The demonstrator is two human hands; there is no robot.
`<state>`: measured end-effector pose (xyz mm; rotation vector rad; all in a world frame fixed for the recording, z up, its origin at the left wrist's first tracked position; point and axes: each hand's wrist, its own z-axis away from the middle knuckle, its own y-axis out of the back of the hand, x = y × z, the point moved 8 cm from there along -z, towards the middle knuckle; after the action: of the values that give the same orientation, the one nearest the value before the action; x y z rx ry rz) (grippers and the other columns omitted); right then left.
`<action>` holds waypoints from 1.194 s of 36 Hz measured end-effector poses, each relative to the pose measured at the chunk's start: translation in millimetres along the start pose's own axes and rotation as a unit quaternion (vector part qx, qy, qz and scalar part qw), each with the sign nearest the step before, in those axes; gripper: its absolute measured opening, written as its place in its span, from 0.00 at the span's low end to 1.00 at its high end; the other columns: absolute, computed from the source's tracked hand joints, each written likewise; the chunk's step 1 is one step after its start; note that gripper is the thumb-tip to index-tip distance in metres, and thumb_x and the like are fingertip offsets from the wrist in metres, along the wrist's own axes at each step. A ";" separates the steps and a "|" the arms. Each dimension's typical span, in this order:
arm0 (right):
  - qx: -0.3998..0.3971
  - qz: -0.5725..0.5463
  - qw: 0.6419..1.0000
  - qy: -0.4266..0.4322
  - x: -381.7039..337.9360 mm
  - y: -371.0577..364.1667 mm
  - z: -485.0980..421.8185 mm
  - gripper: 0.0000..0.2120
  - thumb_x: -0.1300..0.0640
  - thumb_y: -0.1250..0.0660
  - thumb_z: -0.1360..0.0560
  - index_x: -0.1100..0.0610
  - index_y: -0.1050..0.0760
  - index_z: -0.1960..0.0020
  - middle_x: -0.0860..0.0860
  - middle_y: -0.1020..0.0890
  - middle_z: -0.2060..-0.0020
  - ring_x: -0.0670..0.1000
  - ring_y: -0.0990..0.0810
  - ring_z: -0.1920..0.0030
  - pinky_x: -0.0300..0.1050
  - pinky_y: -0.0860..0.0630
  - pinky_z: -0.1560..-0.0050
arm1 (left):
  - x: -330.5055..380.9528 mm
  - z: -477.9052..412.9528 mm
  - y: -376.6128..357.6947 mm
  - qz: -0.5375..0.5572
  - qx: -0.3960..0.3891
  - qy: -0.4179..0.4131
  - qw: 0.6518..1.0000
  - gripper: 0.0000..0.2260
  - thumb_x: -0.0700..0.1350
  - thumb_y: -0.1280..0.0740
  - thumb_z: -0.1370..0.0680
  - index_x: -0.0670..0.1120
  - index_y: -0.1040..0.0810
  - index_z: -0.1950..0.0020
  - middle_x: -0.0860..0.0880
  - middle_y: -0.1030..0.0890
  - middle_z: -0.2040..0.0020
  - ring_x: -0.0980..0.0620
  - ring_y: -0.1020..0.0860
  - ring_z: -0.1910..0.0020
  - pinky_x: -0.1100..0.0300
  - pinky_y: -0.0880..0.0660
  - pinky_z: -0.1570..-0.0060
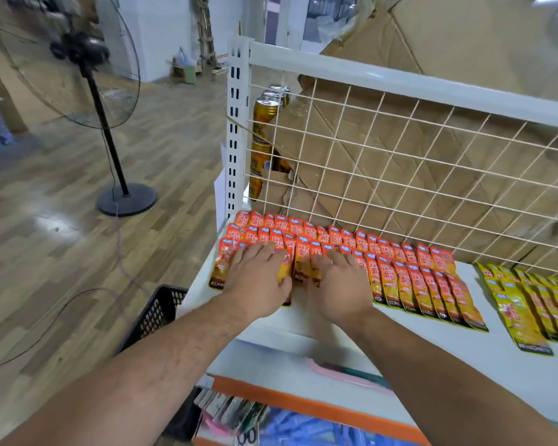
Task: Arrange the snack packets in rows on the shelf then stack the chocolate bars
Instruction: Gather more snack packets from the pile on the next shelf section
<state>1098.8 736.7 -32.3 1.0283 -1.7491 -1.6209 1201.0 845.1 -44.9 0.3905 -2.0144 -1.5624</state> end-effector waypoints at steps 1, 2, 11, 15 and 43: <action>-0.011 0.010 1.000 -0.006 8.3 0.7 3.1 0.28 0.39 0.38 0.25 0.46 0.30 0.28 0.52 0.28 0.29 0.58 0.32 0.30 0.55 0.31 0.34 | 7.7 -1.2 -4.1 0.000 -0.011 -0.007 1.000 0.27 0.59 0.43 0.21 0.54 0.39 0.22 0.53 0.39 0.22 0.50 0.45 0.23 0.48 0.52 0.24; -0.026 0.019 0.999 -0.017 17.6 0.6 6.7 0.29 0.38 0.38 0.25 0.45 0.33 0.25 0.51 0.32 0.26 0.58 0.35 0.28 0.56 0.33 0.31 | 15.4 -2.5 -8.4 0.000 -0.021 -0.014 1.000 0.27 0.60 0.44 0.21 0.55 0.40 0.22 0.53 0.40 0.21 0.50 0.45 0.22 0.47 0.52 0.23; -0.073 0.019 0.992 -0.100 94.5 10.4 53.4 0.32 0.38 0.39 0.24 0.44 0.41 0.22 0.50 0.38 0.23 0.56 0.41 0.24 0.56 0.38 0.28 | 94.8 -5.9 -33.4 0.001 -0.052 -0.078 0.996 0.27 0.61 0.46 0.20 0.54 0.40 0.22 0.51 0.38 0.22 0.47 0.44 0.23 0.45 0.50 0.24; -0.065 0.013 0.989 -0.129 131.1 21.0 78.0 0.31 0.37 0.40 0.23 0.44 0.40 0.22 0.50 0.37 0.23 0.56 0.41 0.24 0.56 0.39 0.27 | 138.7 -3.1 -41.0 0.000 -0.062 -0.107 0.992 0.27 0.61 0.46 0.20 0.54 0.41 0.22 0.51 0.39 0.21 0.47 0.44 0.22 0.47 0.50 0.24; -0.026 0.016 0.970 -0.241 466.3 94.0 289.5 0.32 0.35 0.45 0.22 0.47 0.38 0.22 0.53 0.37 0.23 0.56 0.39 0.24 0.54 0.38 0.26 | 530.6 58.3 -116.4 -0.014 -0.102 -0.247 0.964 0.28 0.62 0.47 0.20 0.53 0.39 0.22 0.49 0.38 0.22 0.46 0.41 0.24 0.48 0.45 0.26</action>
<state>585.7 520.3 -29.2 0.6048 -1.9952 -2.0037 728.2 571.4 -34.5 -0.0624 -2.1729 -2.0151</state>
